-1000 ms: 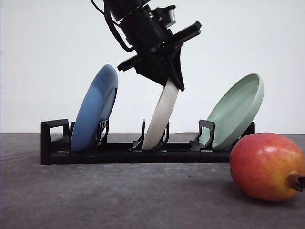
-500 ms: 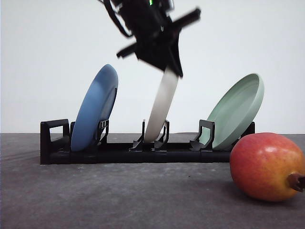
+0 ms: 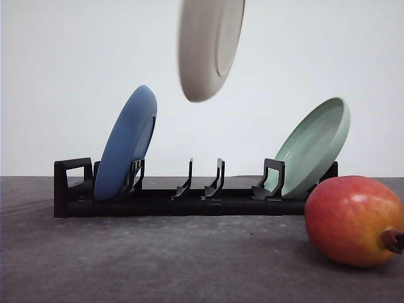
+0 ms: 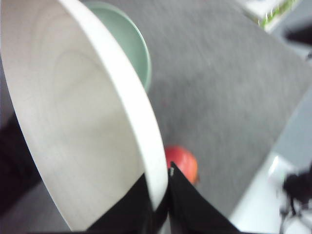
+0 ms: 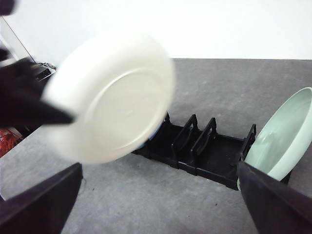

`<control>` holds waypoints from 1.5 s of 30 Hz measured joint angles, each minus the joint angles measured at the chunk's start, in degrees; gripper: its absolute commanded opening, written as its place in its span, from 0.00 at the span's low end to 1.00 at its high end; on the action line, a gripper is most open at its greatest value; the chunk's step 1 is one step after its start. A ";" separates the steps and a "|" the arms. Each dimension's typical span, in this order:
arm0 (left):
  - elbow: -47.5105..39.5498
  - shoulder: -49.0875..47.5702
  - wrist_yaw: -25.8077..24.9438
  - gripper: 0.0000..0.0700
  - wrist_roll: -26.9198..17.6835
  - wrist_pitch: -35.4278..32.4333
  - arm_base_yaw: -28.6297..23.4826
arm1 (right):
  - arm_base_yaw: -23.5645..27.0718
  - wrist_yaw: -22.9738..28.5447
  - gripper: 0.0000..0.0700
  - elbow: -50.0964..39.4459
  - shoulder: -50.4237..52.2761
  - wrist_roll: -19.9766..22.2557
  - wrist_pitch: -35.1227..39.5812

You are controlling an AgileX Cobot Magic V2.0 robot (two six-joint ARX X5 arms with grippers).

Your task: Place pomegranate in white plate

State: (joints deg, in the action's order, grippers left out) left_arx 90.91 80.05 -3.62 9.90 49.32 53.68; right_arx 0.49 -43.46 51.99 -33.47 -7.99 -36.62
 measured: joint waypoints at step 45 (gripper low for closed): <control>-23.56 20.79 30.75 0.59 4.07 0.53 25.98 | 0.00 0.00 0.93 0.00 0.00 -0.40 -1.54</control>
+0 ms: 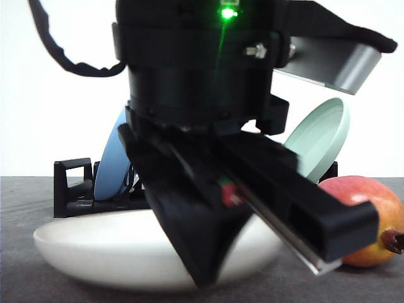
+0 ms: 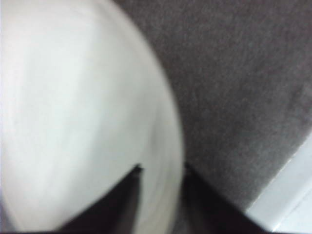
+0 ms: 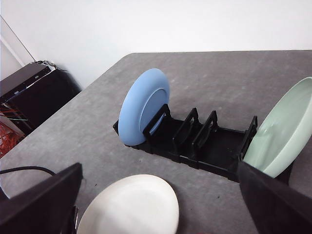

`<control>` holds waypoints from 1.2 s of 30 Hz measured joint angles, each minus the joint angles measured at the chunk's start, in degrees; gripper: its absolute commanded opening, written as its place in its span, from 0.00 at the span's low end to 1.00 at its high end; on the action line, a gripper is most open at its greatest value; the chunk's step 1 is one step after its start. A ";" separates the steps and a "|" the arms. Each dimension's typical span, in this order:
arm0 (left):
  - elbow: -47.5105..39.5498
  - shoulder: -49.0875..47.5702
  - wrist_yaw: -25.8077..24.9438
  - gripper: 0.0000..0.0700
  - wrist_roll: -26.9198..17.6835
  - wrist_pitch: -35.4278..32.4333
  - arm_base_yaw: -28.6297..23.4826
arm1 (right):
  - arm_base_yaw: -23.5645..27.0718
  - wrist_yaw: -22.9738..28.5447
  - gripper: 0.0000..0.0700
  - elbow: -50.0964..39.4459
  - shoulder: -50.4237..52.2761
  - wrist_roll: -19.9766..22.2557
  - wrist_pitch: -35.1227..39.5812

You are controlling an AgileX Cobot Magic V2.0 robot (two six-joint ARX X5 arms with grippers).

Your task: Place pomegranate in white plate

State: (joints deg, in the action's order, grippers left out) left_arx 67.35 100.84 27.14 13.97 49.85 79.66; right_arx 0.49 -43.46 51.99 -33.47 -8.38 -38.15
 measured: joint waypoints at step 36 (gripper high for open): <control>-0.77 -56.13 0.07 0.85 10.53 8.06 0.13 | -21.35 21.54 1.00 0.00 -30.65 3.69 -13.85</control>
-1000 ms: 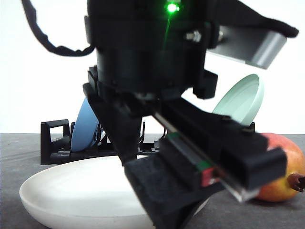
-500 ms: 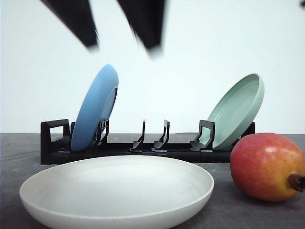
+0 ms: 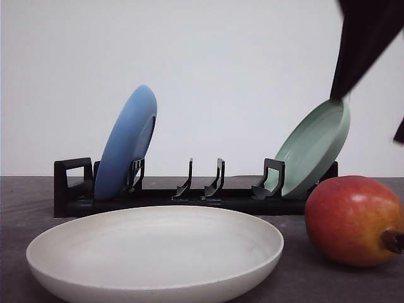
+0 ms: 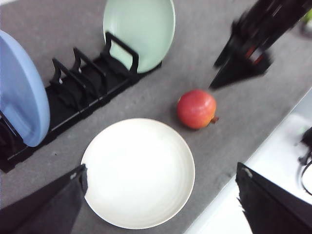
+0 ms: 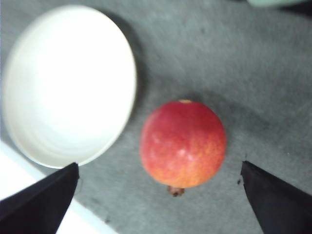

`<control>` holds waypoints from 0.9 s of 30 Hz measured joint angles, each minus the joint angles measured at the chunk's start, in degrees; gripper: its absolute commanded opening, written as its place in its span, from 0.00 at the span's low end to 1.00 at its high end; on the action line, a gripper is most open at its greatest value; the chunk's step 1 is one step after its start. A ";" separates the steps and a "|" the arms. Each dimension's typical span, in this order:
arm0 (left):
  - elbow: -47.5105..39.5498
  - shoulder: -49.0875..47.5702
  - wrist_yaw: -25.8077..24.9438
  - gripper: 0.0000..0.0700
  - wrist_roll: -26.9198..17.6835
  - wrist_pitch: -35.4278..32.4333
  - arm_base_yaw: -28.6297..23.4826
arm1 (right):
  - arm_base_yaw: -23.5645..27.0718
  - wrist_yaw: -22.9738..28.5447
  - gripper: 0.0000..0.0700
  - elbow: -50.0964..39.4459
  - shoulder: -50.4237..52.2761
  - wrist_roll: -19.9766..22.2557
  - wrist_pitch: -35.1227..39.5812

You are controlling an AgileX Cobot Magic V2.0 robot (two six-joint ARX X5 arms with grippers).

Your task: Place pomegranate in white plate

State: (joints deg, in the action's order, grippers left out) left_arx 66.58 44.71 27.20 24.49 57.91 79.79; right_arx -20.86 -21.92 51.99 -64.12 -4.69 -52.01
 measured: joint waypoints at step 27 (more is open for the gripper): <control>-16.04 -21.77 -0.07 0.84 6.47 -0.31 0.00 | -6.48 5.84 0.64 0.01 -21.63 -0.34 6.20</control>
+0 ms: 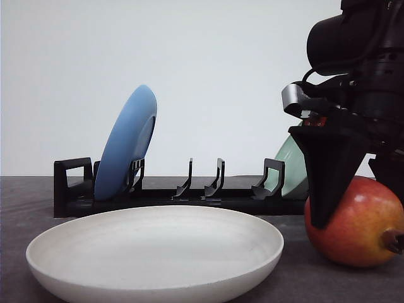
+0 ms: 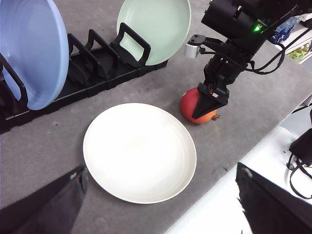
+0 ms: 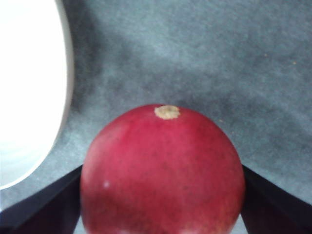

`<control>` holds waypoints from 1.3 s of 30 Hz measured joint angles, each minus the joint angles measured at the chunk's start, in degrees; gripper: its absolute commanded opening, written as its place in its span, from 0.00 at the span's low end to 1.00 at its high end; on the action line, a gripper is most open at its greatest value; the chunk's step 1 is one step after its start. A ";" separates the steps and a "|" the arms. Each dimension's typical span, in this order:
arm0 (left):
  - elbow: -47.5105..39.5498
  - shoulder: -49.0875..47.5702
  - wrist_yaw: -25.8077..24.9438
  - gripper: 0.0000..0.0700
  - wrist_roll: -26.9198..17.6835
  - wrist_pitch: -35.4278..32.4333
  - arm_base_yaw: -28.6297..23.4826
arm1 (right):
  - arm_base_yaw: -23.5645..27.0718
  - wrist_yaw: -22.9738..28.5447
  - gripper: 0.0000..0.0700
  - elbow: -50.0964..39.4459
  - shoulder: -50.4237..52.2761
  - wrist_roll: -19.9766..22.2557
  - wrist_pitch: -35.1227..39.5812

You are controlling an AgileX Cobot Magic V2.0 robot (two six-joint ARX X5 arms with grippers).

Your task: Place pomegranate in white plate

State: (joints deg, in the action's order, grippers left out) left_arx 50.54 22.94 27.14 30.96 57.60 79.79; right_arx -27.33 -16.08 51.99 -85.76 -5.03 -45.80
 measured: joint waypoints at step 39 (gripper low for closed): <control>0.00 -0.02 0.00 0.84 0.83 0.00 0.00 | -22.40 -0.04 0.99 21.26 -19.07 -7.29 3.24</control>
State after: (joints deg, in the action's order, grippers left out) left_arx 50.54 22.92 27.14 31.79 57.60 79.79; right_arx -49.73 -16.12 73.25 -104.82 -12.32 -42.56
